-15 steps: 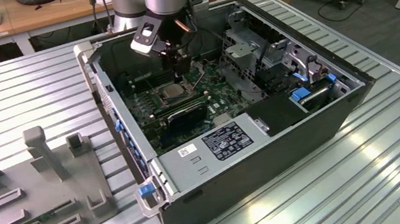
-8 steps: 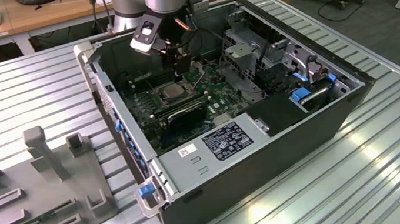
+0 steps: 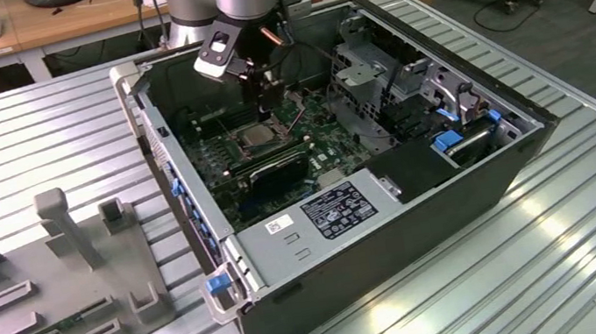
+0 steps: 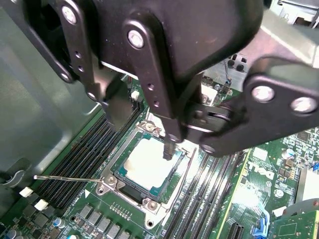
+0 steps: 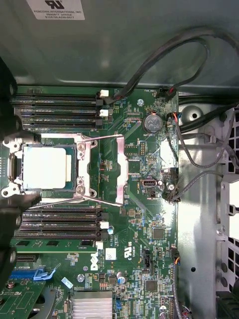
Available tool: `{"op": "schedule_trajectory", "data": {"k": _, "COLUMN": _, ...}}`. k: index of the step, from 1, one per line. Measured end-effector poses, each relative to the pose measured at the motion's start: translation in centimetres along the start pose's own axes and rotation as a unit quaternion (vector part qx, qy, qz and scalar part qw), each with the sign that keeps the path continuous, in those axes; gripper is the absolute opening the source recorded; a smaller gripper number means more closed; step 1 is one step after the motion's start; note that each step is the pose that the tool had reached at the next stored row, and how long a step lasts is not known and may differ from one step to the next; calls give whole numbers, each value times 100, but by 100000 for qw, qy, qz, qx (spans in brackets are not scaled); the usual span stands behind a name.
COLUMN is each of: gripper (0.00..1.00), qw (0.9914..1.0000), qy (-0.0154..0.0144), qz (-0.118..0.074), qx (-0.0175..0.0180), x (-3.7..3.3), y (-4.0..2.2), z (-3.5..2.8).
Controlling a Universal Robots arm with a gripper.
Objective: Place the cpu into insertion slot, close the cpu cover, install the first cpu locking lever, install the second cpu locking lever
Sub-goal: 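Place the cpu into insertion slot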
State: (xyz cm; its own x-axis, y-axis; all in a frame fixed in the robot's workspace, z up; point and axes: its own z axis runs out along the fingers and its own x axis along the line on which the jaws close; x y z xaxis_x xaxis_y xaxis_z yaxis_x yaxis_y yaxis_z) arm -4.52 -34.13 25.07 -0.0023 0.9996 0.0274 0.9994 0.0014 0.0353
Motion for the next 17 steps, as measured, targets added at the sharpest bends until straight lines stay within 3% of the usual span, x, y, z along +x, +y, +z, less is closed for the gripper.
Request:
{"op": "schedule_trajectory", "data": {"k": 1, "gripper": 53, "qw": 100000, "qy": 2, "qz": 1, "qx": 0, "x": 0, "y": 0, "z": 0}}
{"op": "schedule_trajectory", "data": {"k": 3, "gripper": 41, "qw": 100000, "qy": -2, "qz": 0, "qx": 2, "x": 0, "y": 0, "z": -1}}
{"op": "schedule_trajectory", "data": {"k": 4, "gripper": 41, "qw": 100000, "qy": 0, "qz": 1, "qx": 0, "x": 0, "y": 0, "z": 0}}
{"op": "schedule_trajectory", "data": {"k": 6, "gripper": 29, "qw": 100000, "qy": 2, "qz": 3, "qx": 0, "x": 0, "y": 0, "z": -1}}
{"op": "schedule_trajectory", "data": {"k": 7, "gripper": 29, "qw": 100000, "qy": -3, "qz": -1, "qx": 1, "x": 0, "y": 0, "z": -1}}
{"op": "schedule_trajectory", "data": {"k": 11, "gripper": 12, "qw": 100000, "qy": 0, "qz": 2, "qx": 0, "x": 0, "y": 0, "z": -1}}
{"op": "schedule_trajectory", "data": {"k": 17, "gripper": 11, "qw": 100000, "qy": 0, "qz": 1, "qx": 2, "x": 0, "y": 0, "z": -2}}
